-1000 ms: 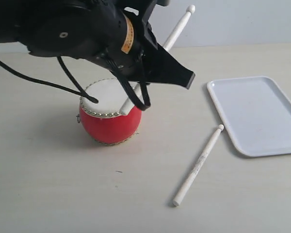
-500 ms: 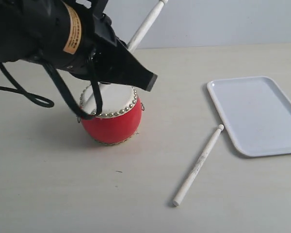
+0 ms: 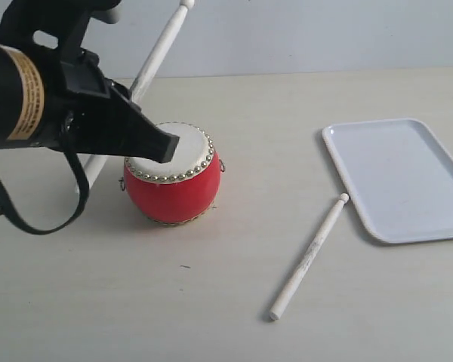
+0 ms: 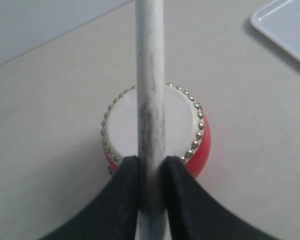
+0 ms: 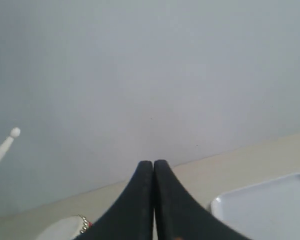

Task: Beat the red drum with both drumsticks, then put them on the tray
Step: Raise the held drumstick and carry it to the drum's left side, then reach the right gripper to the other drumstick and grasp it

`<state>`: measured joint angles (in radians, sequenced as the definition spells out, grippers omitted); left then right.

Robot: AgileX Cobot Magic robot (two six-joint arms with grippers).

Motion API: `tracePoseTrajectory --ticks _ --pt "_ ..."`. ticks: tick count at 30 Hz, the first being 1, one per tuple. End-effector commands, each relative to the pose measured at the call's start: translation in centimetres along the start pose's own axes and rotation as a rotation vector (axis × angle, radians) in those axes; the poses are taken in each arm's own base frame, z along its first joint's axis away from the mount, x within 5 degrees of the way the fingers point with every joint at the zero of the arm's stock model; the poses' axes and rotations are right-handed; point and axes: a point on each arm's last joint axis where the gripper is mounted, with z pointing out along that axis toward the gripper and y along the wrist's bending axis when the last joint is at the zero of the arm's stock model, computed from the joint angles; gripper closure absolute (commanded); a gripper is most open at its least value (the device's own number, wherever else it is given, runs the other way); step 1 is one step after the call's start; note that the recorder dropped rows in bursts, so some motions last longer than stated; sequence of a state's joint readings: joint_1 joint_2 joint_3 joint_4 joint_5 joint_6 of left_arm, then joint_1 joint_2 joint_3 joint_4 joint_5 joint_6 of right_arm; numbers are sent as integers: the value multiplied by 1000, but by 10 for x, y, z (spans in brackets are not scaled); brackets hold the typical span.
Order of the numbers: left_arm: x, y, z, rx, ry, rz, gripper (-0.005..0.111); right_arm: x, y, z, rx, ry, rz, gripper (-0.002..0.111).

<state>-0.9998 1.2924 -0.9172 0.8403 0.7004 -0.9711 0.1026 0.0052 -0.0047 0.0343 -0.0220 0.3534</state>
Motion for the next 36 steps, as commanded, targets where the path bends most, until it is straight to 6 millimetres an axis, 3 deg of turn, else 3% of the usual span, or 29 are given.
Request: tracePoseTrajectory --ticks 1,9,12,19,23,31,36 --pt "12 8 -7 9 -57 -33 107 -1 0 0 -3 -28 104 108" --pt "27 13 -13 52 -90 -62 107 0 0 1 4 -12 86 108" --pt "27 13 -13 51 -92 -66 107 -13 5 8 17 18 81 108" --pt "27 12 -12 58 -107 -47 107 -42 20 43 52 193 51 108" --pt "27 12 -12 55 -112 -38 107 -46 40 72 -44 331 -47 108" --pt "27 14 -12 35 -104 -38 107 -11 91 118 -251 728 -294 108" --pt "29 18 -12 -4 -87 -39 107 17 98 140 -209 930 -329 108"
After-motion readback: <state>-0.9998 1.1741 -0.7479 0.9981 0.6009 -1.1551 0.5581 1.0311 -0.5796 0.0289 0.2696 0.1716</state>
